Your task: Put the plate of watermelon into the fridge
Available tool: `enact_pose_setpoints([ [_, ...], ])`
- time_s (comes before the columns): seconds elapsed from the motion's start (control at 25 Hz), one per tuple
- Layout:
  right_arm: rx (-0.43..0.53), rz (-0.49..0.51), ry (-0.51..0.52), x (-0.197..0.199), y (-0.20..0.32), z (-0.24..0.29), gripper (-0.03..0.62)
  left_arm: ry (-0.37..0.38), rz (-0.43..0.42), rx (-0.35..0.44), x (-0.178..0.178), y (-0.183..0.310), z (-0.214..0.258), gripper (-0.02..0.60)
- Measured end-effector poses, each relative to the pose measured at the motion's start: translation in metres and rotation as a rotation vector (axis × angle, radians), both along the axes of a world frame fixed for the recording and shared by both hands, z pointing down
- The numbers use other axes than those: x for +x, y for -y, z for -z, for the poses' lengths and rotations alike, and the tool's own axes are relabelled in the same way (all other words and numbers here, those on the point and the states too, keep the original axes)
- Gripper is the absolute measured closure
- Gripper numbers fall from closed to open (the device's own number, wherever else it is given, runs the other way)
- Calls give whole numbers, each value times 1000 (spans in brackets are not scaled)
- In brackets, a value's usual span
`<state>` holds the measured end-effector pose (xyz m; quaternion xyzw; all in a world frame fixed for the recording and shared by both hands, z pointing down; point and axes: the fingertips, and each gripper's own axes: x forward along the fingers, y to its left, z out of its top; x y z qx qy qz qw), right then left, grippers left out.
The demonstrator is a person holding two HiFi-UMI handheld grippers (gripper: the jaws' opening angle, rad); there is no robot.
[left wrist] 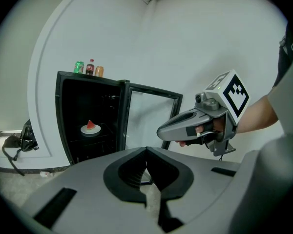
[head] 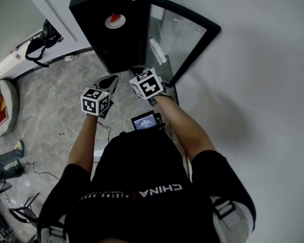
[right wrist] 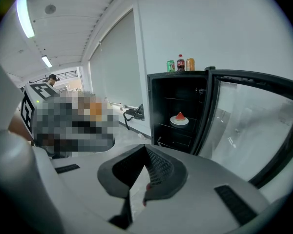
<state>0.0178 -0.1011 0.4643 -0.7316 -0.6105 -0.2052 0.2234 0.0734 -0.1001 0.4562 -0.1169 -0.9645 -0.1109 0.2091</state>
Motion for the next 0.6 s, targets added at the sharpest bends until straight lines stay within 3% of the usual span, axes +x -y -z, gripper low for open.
enact_pose_setpoints([
  [0.6,9,5,-6,2,-1,-6,579,-30,17,-7,6,-4,-10,569],
])
